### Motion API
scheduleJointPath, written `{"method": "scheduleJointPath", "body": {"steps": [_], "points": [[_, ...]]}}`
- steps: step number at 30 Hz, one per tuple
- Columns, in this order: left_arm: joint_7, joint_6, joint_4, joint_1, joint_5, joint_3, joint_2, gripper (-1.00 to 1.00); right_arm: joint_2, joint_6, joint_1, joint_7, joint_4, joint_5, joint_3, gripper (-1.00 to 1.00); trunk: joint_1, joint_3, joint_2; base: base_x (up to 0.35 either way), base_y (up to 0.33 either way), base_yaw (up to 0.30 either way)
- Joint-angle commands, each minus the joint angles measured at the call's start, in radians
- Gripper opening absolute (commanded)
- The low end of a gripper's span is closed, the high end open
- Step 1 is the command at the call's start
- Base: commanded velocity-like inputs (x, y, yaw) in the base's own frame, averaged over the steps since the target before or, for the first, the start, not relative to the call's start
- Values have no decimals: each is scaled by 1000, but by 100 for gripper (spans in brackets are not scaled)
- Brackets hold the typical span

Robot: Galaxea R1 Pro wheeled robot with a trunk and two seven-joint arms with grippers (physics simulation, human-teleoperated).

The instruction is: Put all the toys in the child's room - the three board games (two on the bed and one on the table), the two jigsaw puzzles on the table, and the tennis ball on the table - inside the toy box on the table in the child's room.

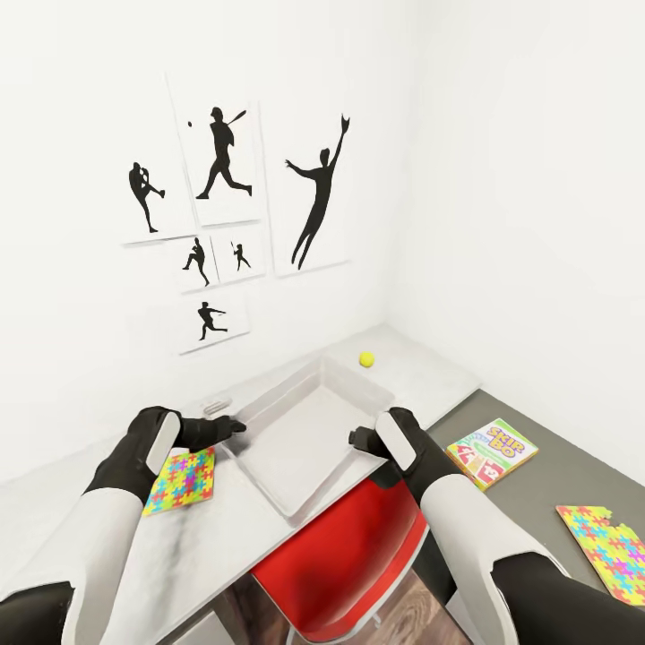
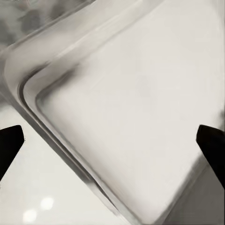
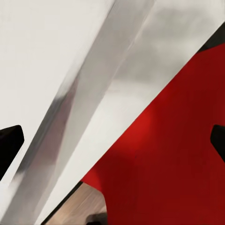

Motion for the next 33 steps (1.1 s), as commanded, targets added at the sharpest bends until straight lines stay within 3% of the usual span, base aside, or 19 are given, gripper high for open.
{"method": "scheduleJointPath", "body": {"steps": [1, 4, 5, 33], "points": [[-9, 5, -1, -1, -3, 4, 0, 100, 0, 4, -1, -10, -1, -3, 3, 100, 1, -2, -2, 0, 0, 0], [-9, 5, -1, -1, -3, 4, 0, 100, 0, 4, -1, -10, -1, -1, 3, 100, 1, -2, -2, 0, 0, 0], [-9, 5, -1, -1, -3, 4, 0, 100, 0, 4, -1, -10, -1, 26, 3, 100, 1, -2, -2, 0, 0, 0], [-10, 7, -2, -1, -3, 6, 0, 100, 0, 4, -1, -10, -2, 27, 3, 100, 1, 3, -2, 0, 0, 0]]}}
